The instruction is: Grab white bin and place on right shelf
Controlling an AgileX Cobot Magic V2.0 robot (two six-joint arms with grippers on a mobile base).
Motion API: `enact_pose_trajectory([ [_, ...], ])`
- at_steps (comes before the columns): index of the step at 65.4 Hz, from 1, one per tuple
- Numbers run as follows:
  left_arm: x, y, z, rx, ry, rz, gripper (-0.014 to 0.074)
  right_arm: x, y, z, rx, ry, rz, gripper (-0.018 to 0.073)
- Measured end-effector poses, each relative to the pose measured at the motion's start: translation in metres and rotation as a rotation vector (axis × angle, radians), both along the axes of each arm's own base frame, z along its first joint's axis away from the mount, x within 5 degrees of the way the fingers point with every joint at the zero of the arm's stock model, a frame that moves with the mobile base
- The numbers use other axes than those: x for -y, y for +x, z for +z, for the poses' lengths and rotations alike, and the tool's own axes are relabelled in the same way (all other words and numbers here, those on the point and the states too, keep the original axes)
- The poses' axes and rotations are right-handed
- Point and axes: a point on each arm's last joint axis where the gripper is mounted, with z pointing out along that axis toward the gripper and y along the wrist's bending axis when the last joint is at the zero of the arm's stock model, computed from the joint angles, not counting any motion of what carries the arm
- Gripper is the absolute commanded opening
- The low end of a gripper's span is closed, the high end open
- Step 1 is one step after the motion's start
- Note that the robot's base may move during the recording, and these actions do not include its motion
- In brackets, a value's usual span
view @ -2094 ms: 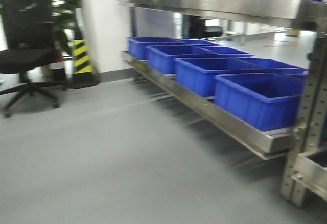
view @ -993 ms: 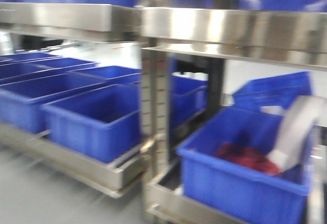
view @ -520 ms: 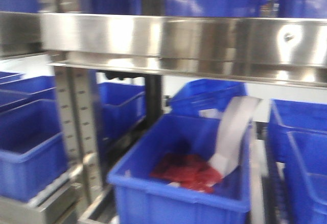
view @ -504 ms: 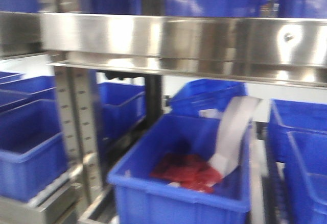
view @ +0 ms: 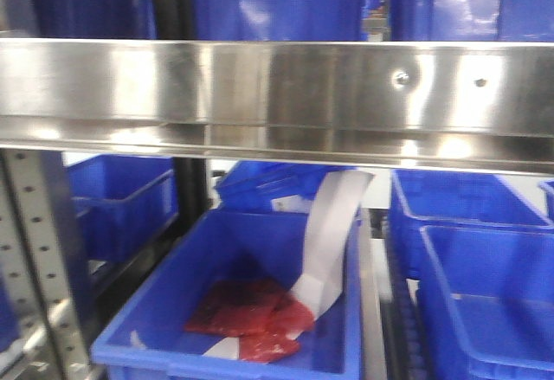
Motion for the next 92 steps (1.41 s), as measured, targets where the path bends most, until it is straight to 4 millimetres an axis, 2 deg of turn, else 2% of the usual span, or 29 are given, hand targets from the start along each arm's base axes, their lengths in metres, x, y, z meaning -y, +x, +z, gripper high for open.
enact_pose_trajectory([
  [92, 0.0, -0.0001, -0.0001, -0.001, 0.0, -0.001, -0.0126, 0.0, 0.0, 0.0, 0.0, 0.0, 0.0, 0.0072],
])
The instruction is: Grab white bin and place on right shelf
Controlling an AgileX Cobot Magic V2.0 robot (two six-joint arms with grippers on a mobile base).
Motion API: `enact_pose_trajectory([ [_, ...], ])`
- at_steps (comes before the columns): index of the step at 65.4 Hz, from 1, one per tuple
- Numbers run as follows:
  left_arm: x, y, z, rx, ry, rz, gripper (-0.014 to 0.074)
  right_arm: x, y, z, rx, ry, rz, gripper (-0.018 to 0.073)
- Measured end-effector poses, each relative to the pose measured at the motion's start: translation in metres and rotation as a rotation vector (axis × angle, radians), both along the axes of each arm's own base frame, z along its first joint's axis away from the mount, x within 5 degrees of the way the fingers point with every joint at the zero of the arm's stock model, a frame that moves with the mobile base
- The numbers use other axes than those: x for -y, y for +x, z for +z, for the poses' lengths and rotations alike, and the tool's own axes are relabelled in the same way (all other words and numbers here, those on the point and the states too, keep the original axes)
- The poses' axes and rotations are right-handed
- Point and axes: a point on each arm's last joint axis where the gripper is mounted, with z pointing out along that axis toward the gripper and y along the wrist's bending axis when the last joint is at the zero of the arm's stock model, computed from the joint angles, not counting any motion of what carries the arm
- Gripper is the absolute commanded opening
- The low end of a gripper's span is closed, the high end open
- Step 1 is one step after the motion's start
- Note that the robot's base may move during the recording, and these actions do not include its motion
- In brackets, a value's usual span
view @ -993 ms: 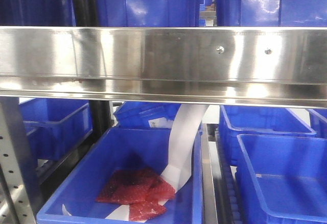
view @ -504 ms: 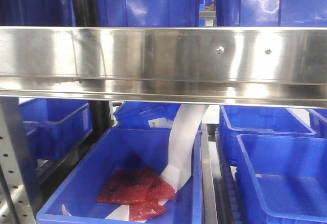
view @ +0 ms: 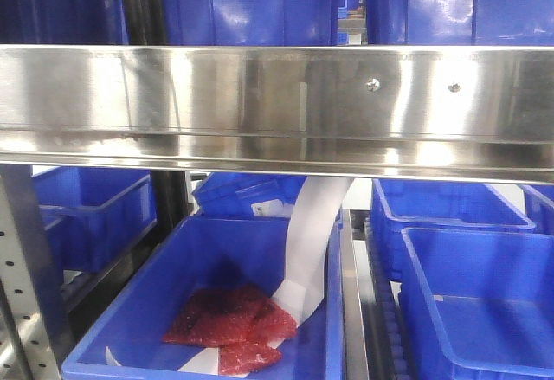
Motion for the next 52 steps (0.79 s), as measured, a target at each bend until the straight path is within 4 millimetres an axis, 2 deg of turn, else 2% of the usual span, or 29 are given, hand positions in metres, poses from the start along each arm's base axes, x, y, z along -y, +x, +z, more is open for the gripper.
enact_pose_trajectory([
  [40, 0.0, 0.0, 0.0, 0.0, 0.0, 0.0, -0.0126, -0.001, 0.0, 0.001, 0.005, 0.015, 0.004, 0.0072],
  [52, -0.015, -0.001, 0.006, -0.035, -0.039, 0.026, -0.0126, -0.005, -0.001, 0.007, 0.023, 0.085, 0.024, 0.0072],
])
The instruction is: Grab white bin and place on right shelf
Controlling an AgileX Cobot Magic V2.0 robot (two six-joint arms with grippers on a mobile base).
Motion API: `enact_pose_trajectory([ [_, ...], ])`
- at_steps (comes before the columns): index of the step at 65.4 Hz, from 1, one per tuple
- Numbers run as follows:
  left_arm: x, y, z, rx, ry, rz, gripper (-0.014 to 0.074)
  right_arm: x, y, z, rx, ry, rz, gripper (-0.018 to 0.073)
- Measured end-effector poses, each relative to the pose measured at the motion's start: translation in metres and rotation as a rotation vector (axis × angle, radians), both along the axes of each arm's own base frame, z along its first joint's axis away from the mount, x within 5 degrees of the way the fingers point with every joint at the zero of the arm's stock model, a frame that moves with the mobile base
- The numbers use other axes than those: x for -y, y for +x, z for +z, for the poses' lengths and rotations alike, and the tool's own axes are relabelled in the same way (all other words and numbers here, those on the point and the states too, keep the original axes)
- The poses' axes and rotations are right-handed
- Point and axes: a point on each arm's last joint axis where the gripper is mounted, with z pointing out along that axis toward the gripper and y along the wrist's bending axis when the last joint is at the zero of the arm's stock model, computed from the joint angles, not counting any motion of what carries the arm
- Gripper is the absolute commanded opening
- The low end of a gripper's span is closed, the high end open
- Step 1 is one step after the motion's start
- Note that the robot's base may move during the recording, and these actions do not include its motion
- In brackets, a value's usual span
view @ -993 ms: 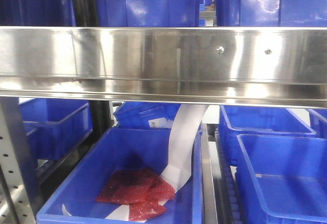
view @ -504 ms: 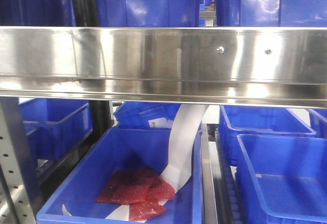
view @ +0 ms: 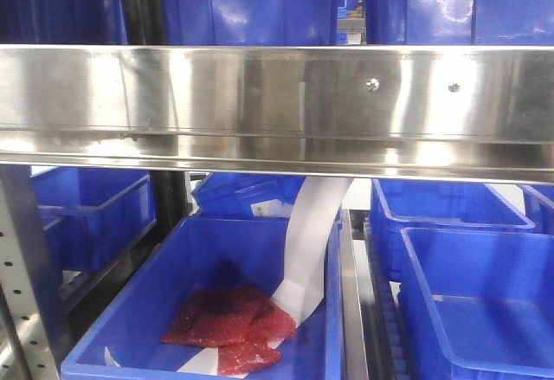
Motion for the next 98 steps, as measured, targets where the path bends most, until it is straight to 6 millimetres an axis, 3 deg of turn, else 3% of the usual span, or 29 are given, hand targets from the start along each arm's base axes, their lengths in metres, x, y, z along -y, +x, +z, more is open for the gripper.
enact_pose_trajectory([
  [12, -0.023, 0.001, 0.007, -0.007, -0.047, 0.046, -0.0126, -0.017, 0.004, 0.005, 0.035, 0.075, 0.02, 0.0072],
  [21, -0.036, 0.01, 0.002, -0.034, -0.062, 0.092, -0.0126, -0.034, 0.019, -0.001, 0.032, 0.116, 0.026, 0.0072],
  [32, -0.048, 0.039, -0.017, -0.083, -0.089, 0.162, -0.0126, -0.053, 0.053, -0.022, -0.013, 0.198, 0.003, 0.0072],
  [48, -0.058, 0.081, -0.044, -0.134, -0.212, 0.257, -0.0126, -0.07, 0.105, -0.068, -0.158, 0.376, -0.039, 0.0072],
  [62, -0.064, 0.106, -0.063, -0.159, -0.266, 0.329, -0.0126, -0.078, 0.131, -0.1, -0.259, 0.461, -0.061, 0.0072],
  [74, -0.065, 0.112, -0.069, -0.164, -0.266, 0.331, -0.0118, -0.08, 0.143, -0.117, -0.304, 0.492, -0.083, 0.0092],
  [80, -0.064, 0.115, -0.072, -0.161, -0.262, 0.323, -0.0051, -0.079, 0.145, -0.119, -0.307, 0.494, -0.093, 0.0211],
  [89, -0.063, 0.117, -0.075, -0.158, -0.253, 0.311, 0.0256, -0.08, 0.145, -0.118, -0.305, 0.502, -0.104, 0.0557],
  [93, -0.062, 0.118, -0.076, -0.163, -0.255, 0.306, 0.0357, -0.082, 0.145, -0.118, -0.306, 0.502, -0.099, 0.063],
  [98, -0.06, 0.118, -0.077, -0.153, -0.233, 0.3, 0.0432, -0.087, 0.143, -0.118, -0.315, 0.508, -0.074, 0.0634],
])
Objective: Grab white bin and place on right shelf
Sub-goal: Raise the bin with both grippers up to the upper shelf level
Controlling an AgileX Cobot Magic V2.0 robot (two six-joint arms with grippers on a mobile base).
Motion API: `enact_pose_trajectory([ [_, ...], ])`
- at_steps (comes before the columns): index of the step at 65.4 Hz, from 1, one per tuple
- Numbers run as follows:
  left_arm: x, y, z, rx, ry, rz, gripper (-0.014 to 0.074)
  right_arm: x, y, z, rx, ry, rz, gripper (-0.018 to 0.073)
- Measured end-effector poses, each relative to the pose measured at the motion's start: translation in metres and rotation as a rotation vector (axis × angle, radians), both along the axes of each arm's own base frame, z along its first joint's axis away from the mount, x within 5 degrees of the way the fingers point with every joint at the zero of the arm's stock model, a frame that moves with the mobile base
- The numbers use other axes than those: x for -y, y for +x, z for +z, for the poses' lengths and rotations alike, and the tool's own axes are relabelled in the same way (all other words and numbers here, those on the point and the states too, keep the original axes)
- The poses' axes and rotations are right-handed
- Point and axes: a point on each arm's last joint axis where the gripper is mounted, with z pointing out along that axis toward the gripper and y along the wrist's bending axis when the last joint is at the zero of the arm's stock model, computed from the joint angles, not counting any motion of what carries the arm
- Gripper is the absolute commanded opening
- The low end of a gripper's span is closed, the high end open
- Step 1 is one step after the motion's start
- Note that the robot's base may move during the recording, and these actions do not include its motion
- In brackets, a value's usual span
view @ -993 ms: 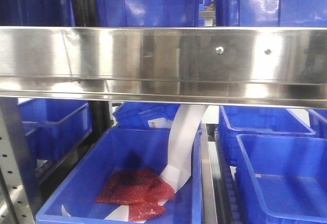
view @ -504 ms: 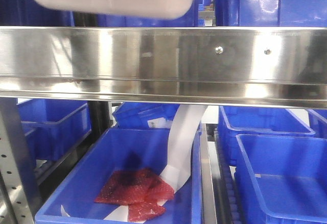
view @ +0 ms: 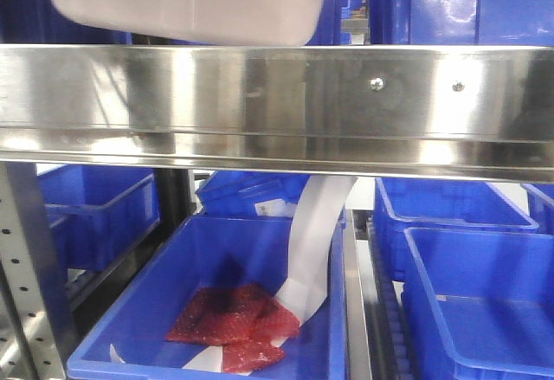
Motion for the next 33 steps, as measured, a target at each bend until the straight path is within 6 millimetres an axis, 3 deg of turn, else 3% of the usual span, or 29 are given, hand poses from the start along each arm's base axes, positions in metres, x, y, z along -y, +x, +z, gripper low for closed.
enact_pose_trajectory([
  [14, 0.002, 0.001, -0.003, -0.013, 0.034, -0.043, 0.0442, -0.002, -0.002, 0.001, 0.001, 0.013, 0.021, 0.0634],
  [33, 0.004, -0.006, 0.013, -0.008, 0.202, -0.12, 0.0442, 0.007, -0.018, 0.02, 0.06, -0.042, 0.082, 0.0634],
])
